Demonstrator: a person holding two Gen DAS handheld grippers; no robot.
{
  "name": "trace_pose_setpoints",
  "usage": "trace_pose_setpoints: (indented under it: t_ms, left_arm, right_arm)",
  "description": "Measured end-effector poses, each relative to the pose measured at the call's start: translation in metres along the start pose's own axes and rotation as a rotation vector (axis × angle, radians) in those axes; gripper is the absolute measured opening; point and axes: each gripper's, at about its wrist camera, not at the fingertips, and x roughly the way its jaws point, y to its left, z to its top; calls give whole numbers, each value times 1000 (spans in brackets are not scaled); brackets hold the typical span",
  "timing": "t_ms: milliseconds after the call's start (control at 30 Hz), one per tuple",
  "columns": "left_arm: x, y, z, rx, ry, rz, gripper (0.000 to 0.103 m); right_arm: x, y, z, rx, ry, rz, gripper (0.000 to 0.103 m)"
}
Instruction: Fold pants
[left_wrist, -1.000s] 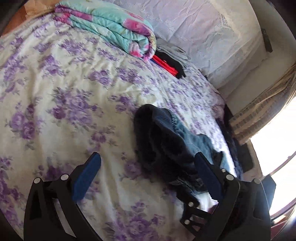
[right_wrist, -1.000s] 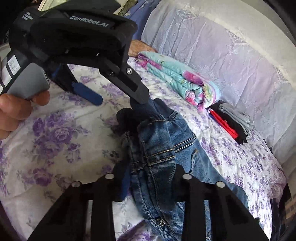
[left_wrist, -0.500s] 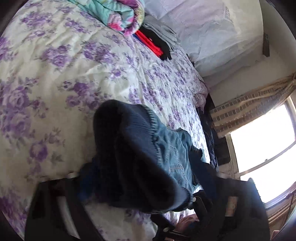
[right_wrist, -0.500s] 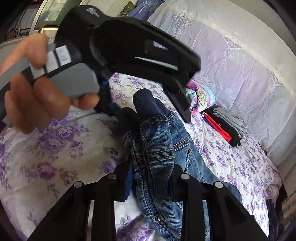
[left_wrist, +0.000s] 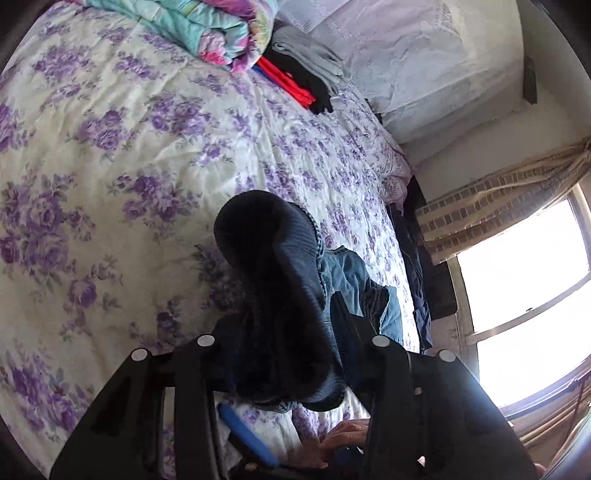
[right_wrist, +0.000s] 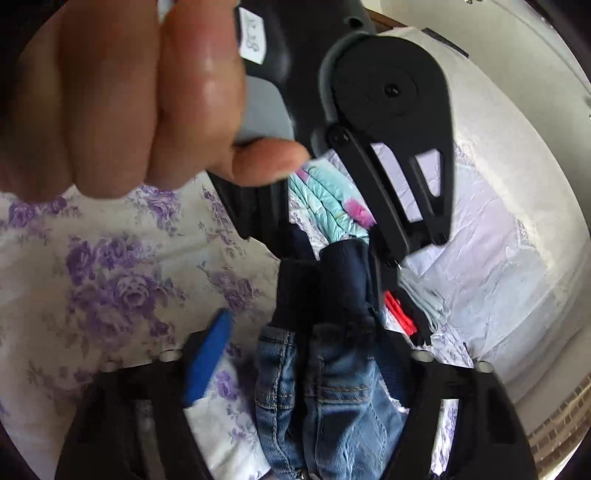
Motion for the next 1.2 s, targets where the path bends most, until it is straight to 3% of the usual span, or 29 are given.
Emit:
trace_pose_setpoints:
  t_ms: [67,133,233,367,400,433,500,533,567,633,667,767,833,867,1000,1200]
  left_arm:
    - [-2,2,1,6,14,-15,39]
    - [-1,-2,2,37,23,4,39]
    - [1,-8,2,47,24,28,39]
    - [-2,-13,3,41,25,1,39]
    - [-3,-17,2,53,26,2,40]
    - [-2,-20,1,64,26,13,40]
    - [-2,-24,1,84,14,52,40]
    - [-4,-25,1,84,16,55,48]
    - [-5,-22,1,63,18,50,70]
    - [-9,-16,2,10,-7,68,92]
    - [-8,-14,2,-1,-2,62,93]
    - [0,-17,1,-26,51,-25,92]
    - [8,-27,-2,-6,74,-34,89]
    - [13,-32,-3,4,87,-37,70]
    - [23,-64,-10,82,106,-44,49]
    - [43,-150,-18,234,90,-102,47]
  right_arm:
    - [9,-6,-5,27,37,-8,54]
    - [19,-14,-12,82,73,36,59]
    - [26,-18,-14,97,67,56,63]
    - [29,-15,-12,73,59,34,64]
    - [30,-15,-13,75,55,30,59]
    - [19,-9,-11,83,53,15,42]
    - [13,-15,-12,115,42,10,34]
    - [11,-20,-14,142,33,15,31]
    - [8,-25,-16,162,22,10,31]
    - [1,-33,-21,200,5,2,31]
    - [-3,-36,-23,212,-5,0,31]
    - [-14,-37,-27,220,-23,6,31]
    - [-21,-37,-30,217,-39,6,31]
    - [-25,-38,-31,222,-47,9,31]
    - [-40,-56,-42,297,-77,-9,31]
    - [-77,-118,-79,584,-171,-47,32]
